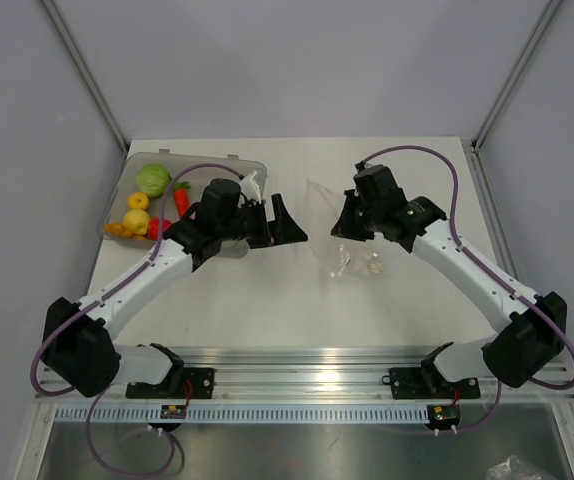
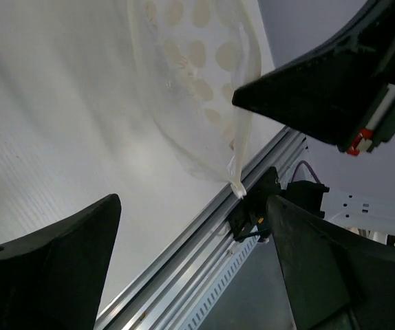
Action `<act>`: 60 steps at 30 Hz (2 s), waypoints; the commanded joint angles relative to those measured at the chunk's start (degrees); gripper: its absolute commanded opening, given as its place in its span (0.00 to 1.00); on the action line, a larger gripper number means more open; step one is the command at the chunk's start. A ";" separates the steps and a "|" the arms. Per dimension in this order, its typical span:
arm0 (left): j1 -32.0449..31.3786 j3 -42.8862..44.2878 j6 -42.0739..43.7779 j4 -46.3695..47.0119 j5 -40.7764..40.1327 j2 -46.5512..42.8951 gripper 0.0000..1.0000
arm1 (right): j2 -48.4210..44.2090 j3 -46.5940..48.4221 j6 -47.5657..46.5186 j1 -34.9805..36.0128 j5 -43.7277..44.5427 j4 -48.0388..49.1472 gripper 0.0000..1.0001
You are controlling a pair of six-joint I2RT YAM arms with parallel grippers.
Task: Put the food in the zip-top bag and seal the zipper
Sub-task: Open the zipper of the food storage bag at the center of the board.
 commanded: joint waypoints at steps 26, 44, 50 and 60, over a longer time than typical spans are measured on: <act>-2.31 2.17 -2.73 6.14 -4.04 8.60 0.63 | -3.75 -5.33 8.10 2.60 -3.36 4.98 0.00; -4.86 2.08 -3.70 3.95 -11.59 12.28 0.56 | -4.18 -4.99 8.98 4.18 -4.76 6.57 0.00; -3.55 7.17 2.09 -6.38 -13.09 14.75 0.00 | -4.97 -5.24 11.00 4.18 -2.39 8.22 0.00; 8.93 17.90 23.72 -27.87 -15.72 19.92 0.00 | 2.66 -3.76 17.05 5.15 -0.28 18.25 0.00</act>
